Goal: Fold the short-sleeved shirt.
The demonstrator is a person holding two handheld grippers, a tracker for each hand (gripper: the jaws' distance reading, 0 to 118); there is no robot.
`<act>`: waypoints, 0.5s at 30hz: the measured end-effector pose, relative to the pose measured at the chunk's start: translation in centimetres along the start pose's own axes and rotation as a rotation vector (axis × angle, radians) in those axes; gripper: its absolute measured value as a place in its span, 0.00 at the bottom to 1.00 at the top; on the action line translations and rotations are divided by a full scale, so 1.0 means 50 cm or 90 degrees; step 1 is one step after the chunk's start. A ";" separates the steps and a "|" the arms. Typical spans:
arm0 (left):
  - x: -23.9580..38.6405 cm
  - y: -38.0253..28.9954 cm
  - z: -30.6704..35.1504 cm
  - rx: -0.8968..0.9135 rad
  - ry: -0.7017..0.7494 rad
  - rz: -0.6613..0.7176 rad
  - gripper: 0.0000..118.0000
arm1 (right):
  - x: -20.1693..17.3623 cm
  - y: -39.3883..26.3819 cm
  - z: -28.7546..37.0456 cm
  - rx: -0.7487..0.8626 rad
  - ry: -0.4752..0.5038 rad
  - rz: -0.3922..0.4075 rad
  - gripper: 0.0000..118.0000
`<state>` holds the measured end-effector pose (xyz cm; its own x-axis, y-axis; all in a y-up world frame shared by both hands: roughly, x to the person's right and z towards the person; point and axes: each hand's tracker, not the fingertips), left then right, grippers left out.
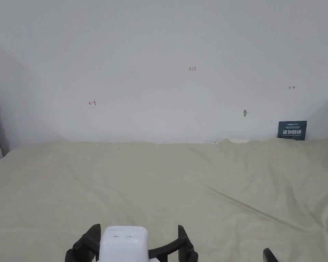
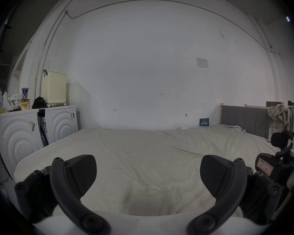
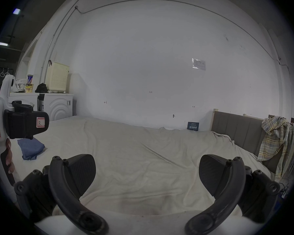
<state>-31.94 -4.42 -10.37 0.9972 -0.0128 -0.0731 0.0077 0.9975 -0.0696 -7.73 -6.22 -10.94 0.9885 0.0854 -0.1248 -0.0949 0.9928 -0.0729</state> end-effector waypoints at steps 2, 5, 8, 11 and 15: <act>0.000 0.001 -0.001 0.002 0.007 -0.001 1.00 | 0.001 -0.001 0.000 -0.002 -0.002 0.003 1.00; -0.001 0.001 -0.005 -0.004 0.011 -0.007 1.00 | 0.002 -0.002 0.000 -0.006 -0.003 0.000 1.00; -0.001 0.000 -0.005 -0.008 0.006 -0.005 1.00 | 0.000 -0.005 -0.001 -0.008 -0.007 -0.001 1.00; -0.003 0.003 -0.004 -0.012 0.024 0.012 1.00 | -0.002 -0.008 -0.003 -0.014 -0.004 0.002 1.00; -0.004 -0.001 -0.021 -0.022 0.046 0.006 1.00 | -0.003 -0.009 -0.003 -0.015 -0.001 0.002 1.00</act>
<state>-32.22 -4.55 -11.39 0.9894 -0.0093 -0.1449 -0.0058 0.9946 -0.1034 -7.84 -6.69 -11.05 0.9885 0.0883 -0.1228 -0.1005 0.9902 -0.0967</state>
